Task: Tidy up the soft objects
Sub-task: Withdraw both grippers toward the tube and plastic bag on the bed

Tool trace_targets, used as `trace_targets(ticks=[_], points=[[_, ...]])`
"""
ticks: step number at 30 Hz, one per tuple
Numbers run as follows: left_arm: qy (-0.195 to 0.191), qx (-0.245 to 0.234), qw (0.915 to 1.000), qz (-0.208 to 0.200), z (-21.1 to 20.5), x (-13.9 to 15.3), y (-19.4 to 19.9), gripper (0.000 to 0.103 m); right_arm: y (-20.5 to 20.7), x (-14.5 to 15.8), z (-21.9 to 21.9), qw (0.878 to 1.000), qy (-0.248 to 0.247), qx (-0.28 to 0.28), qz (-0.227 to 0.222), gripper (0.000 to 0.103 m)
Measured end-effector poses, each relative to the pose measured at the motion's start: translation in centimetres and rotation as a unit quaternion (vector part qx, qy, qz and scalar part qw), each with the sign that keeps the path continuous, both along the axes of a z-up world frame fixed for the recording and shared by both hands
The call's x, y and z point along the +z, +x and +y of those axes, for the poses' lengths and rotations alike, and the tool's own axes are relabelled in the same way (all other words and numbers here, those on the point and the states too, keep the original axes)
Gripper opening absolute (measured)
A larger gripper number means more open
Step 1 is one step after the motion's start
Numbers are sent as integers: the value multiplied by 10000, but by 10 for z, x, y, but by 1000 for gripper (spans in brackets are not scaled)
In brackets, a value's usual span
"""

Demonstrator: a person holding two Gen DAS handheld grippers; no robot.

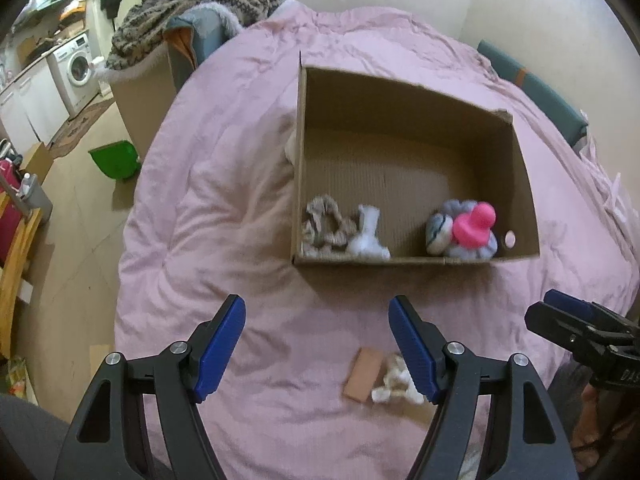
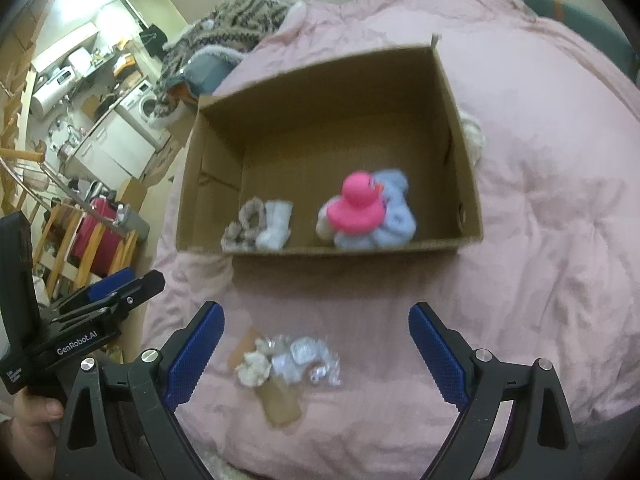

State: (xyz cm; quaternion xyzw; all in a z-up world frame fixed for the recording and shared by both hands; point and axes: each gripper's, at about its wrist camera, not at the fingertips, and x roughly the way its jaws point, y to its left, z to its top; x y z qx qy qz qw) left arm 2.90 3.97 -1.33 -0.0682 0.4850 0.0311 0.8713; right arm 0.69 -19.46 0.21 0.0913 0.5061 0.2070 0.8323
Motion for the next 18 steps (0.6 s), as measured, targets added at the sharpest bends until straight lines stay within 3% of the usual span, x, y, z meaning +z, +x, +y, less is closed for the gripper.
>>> trace_targets(ticks=[4, 10, 13, 15, 18], points=[[-150, 71, 9994, 307, 2, -12, -4, 72, -1, -14, -2, 9988, 249, -40, 427, 99], [-21, 156, 9988, 465, 2, -22, 1, 72, 6, -40, -4, 9947, 194, -171, 995, 99], [-144, 252, 9977, 611, 6, -29, 5, 72, 9, -59, -2, 9904, 90, -175, 1369, 99], [-161, 271, 9973, 669, 6, -31, 5, 72, 14, -71, 0, 9860, 195, -161, 1645, 96], [-97, 247, 9970, 722, 4, -34, 8, 72, 21, -84, 13, 9822, 155, 61, 1870, 83]])
